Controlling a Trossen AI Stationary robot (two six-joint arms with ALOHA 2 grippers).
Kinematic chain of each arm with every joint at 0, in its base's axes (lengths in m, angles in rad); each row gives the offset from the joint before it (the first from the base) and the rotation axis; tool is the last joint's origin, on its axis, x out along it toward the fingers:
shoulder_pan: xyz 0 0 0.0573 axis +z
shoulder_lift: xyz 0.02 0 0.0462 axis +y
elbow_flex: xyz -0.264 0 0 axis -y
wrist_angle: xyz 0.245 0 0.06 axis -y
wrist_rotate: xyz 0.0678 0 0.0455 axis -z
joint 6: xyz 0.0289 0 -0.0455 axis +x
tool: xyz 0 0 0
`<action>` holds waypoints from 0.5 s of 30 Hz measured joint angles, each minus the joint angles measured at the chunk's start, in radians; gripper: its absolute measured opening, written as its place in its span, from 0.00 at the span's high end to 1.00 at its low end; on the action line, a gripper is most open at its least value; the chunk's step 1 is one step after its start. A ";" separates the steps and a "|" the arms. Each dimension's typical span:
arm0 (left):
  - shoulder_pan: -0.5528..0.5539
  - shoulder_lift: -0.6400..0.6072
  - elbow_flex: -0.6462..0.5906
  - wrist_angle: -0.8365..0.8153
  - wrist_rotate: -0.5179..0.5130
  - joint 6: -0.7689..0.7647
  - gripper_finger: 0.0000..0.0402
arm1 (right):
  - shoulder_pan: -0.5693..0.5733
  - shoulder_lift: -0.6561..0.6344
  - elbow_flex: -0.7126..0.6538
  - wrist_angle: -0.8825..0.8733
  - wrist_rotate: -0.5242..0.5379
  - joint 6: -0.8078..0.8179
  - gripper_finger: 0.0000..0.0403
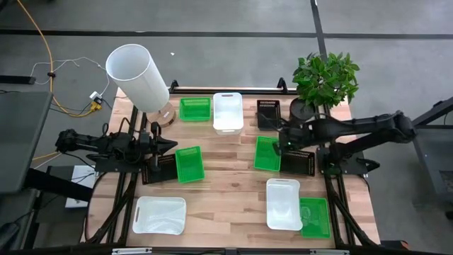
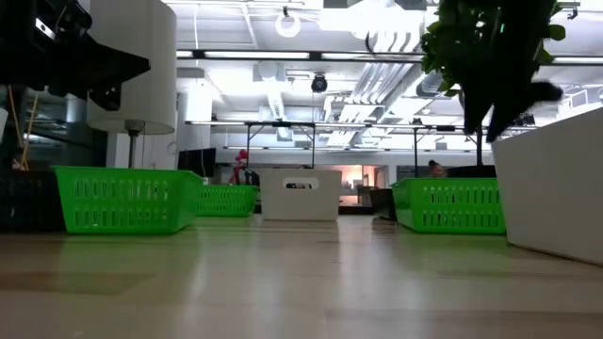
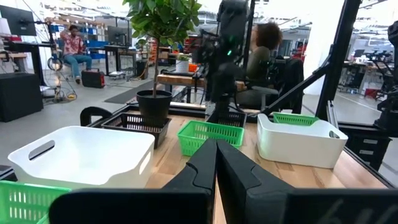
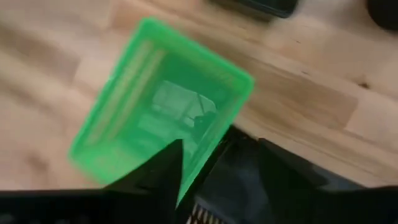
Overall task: Stack baskets by color
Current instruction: Stack the middle right green bin on top of the bottom green bin
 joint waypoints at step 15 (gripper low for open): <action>0.001 0.009 0.010 0.256 -0.014 -0.400 1.00 | -0.173 0.012 -0.233 0.345 -0.016 0.073 0.39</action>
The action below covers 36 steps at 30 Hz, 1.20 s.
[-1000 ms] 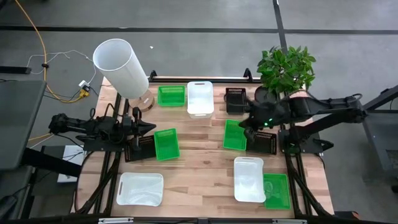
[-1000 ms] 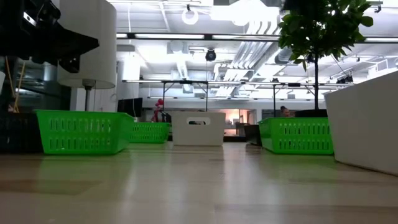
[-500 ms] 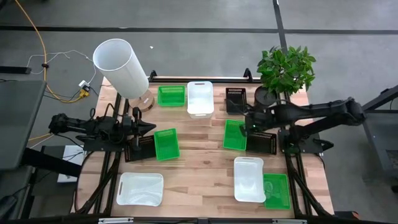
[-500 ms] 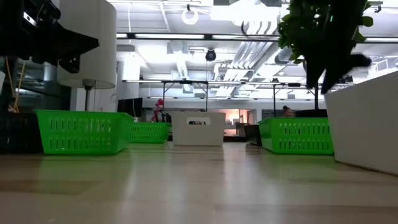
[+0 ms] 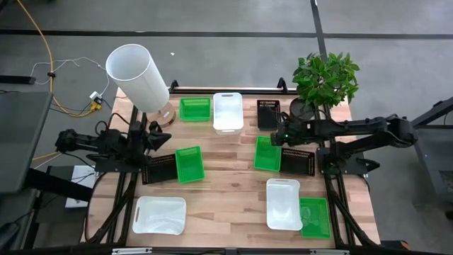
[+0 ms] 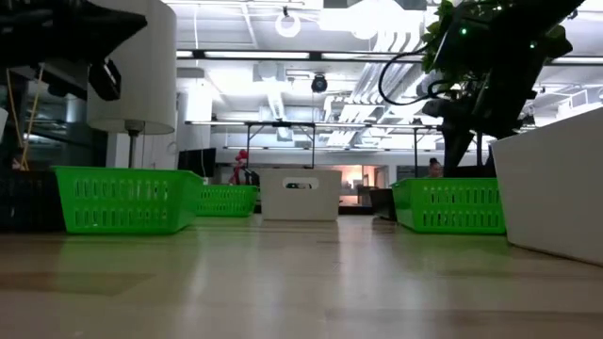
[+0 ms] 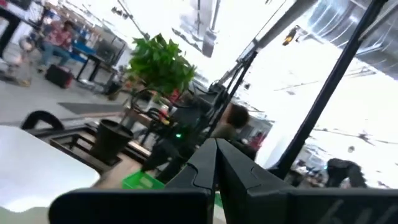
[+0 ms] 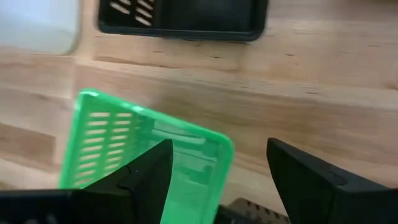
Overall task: Stack baskets by color
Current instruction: Stack the middle right green bin on top of the bottom green bin
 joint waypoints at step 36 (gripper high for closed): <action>0.000 0.578 0.591 -0.420 -0.012 0.098 1.00 | 0.001 0.123 0.226 -0.038 0.096 -0.222 0.99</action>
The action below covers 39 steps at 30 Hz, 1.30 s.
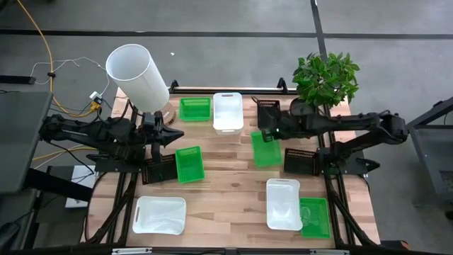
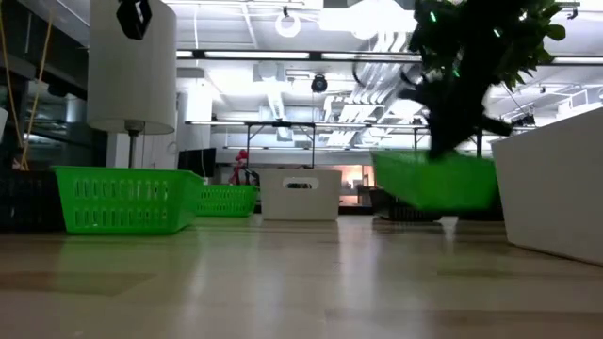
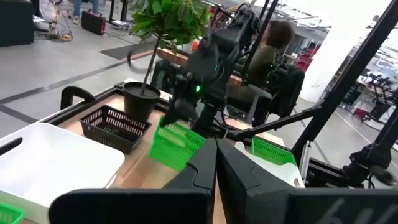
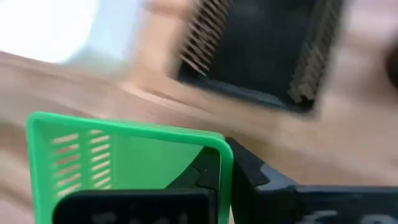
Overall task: Stack baskets by color
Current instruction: Stack the middle right green bin on top of the bottom green bin
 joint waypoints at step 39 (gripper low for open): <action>0.000 0.000 0.000 0.001 -0.002 -0.027 1.00 | 1.189 0.273 0.511 -0.902 -0.296 1.237 1.00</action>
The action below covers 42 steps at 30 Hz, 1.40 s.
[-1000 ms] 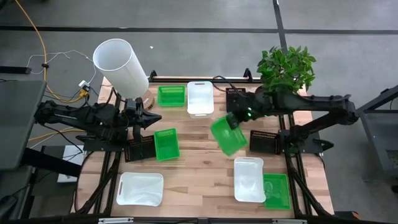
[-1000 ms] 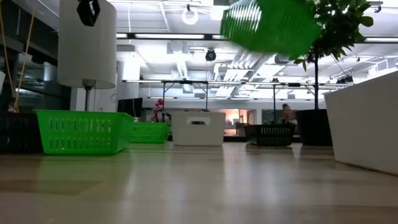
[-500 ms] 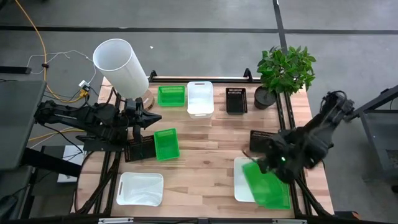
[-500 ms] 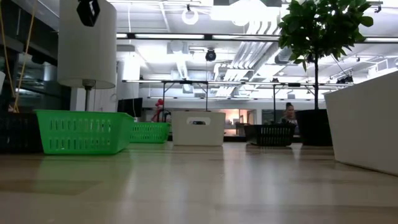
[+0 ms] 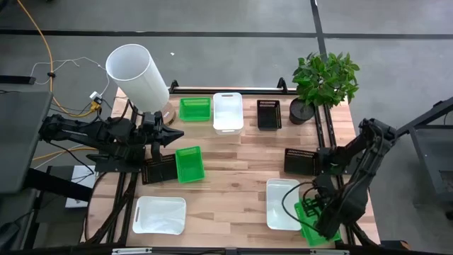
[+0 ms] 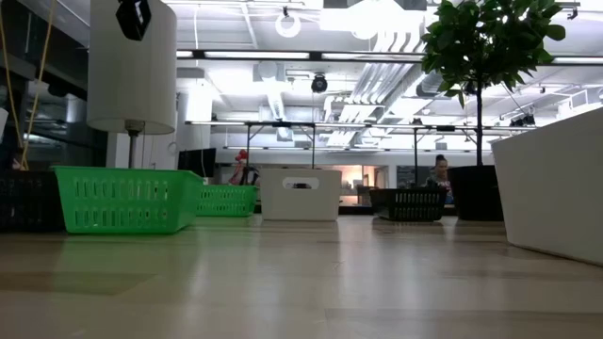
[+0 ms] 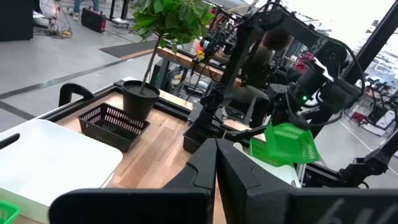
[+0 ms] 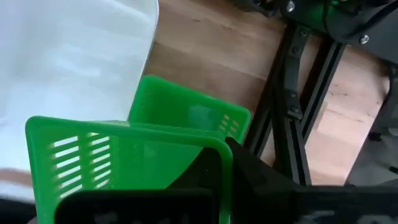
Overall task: Stack baskets by color
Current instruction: Stack the middle right green bin on top of the bottom green bin, then stack the middle green bin on top of the bottom green bins
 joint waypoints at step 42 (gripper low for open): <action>0.000 0.000 0.000 0.002 -0.002 0.000 1.00 | -0.040 -0.074 -0.086 0.080 0.074 -0.074 0.50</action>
